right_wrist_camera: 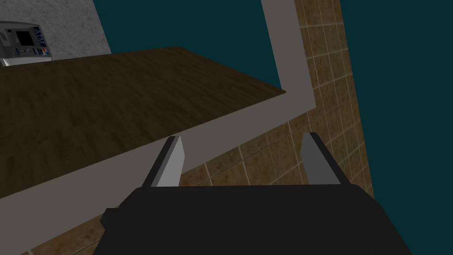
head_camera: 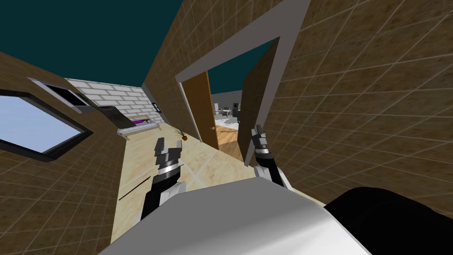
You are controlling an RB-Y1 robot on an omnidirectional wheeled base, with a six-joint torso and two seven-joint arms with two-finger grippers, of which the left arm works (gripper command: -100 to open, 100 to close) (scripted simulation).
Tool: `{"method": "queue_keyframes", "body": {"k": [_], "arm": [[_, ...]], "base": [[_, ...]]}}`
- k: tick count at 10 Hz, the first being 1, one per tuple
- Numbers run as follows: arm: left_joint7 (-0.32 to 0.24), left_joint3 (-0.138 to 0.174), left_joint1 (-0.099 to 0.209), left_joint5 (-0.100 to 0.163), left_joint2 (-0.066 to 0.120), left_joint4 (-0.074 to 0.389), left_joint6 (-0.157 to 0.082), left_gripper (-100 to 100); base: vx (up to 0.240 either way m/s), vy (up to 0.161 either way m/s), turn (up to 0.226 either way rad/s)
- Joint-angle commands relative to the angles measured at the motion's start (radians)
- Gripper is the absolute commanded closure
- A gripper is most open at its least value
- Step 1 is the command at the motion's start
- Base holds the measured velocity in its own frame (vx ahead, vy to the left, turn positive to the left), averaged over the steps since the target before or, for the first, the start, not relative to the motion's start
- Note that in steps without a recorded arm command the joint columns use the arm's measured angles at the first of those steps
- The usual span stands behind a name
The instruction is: Push the door open
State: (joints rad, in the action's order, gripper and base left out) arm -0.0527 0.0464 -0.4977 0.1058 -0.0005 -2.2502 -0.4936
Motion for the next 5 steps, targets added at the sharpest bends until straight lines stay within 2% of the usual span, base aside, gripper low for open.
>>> {"method": "queue_keyframes", "body": {"k": [1,5], "arm": [[-0.004,-0.008,0.014,-0.004,0.009,0.033,-0.007,-100],[-0.014,-0.032,0.053,-0.017,0.029,0.128,-0.026,-100]], "base": [[0.061,0.021,-0.017],[0.141,0.066,-0.028]]}}
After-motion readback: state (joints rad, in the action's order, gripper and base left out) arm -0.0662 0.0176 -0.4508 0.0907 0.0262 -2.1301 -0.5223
